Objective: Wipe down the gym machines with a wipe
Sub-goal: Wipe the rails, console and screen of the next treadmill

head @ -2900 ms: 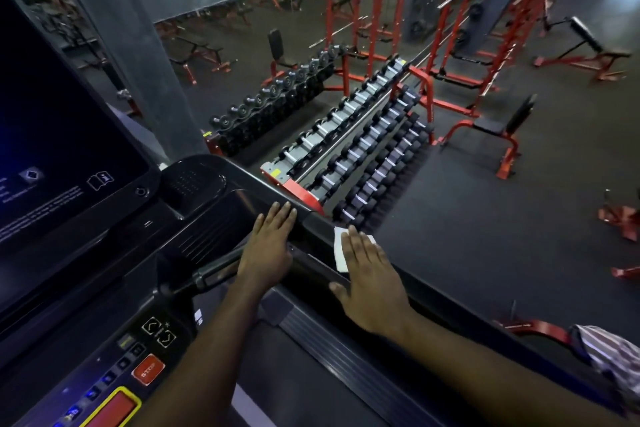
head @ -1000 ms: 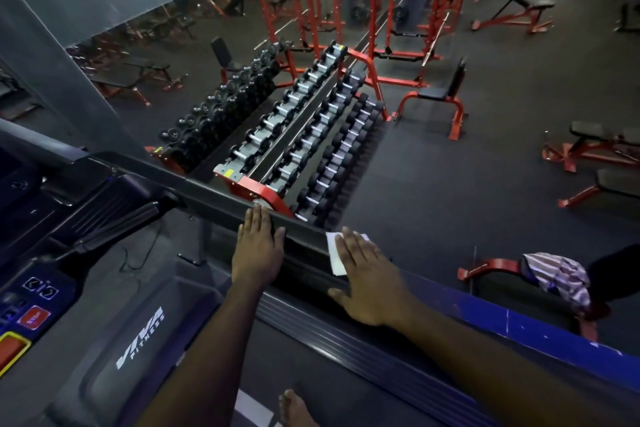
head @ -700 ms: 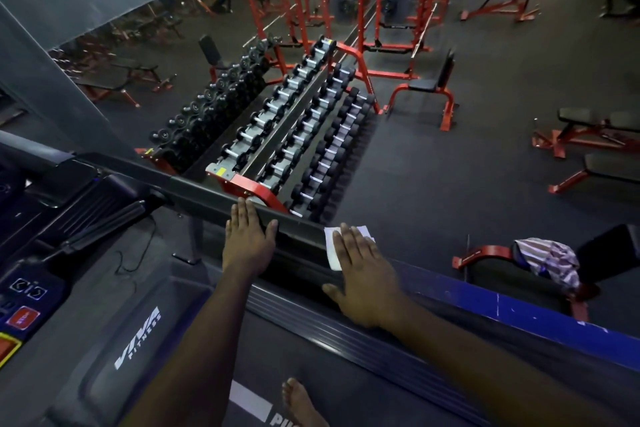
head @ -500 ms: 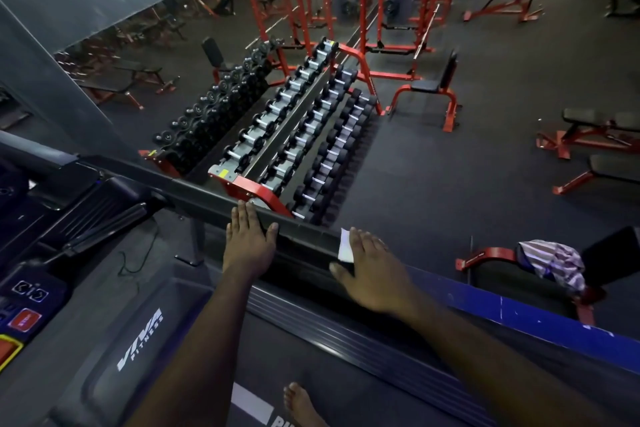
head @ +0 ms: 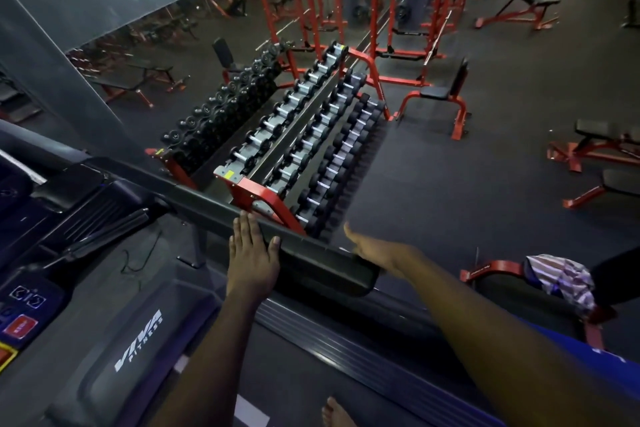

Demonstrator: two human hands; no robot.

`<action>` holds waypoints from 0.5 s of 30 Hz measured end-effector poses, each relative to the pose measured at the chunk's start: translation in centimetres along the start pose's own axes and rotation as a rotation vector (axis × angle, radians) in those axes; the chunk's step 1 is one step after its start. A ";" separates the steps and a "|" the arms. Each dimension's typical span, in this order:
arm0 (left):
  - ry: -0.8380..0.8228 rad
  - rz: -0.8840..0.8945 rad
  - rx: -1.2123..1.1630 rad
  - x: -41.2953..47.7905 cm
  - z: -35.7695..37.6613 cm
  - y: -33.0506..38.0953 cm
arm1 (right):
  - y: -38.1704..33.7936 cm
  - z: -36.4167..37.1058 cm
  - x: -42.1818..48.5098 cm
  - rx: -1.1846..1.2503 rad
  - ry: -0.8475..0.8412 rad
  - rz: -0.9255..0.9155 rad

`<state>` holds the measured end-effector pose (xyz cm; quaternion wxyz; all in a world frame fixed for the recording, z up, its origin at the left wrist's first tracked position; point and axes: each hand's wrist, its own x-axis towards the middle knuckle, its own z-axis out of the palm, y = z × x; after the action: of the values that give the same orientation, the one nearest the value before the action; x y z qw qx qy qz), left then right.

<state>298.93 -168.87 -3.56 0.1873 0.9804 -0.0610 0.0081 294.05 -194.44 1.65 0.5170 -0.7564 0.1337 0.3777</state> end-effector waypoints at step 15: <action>0.125 0.023 -0.084 -0.3 1.4 -0.3 | -4.8 1.4 3.7 -0.034 -0.036 0.025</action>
<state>298.68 -169.06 -4.96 0.2317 0.9684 -0.0605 0.0690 298.76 -190.41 2.06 0.5017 -0.7564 0.1274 0.3999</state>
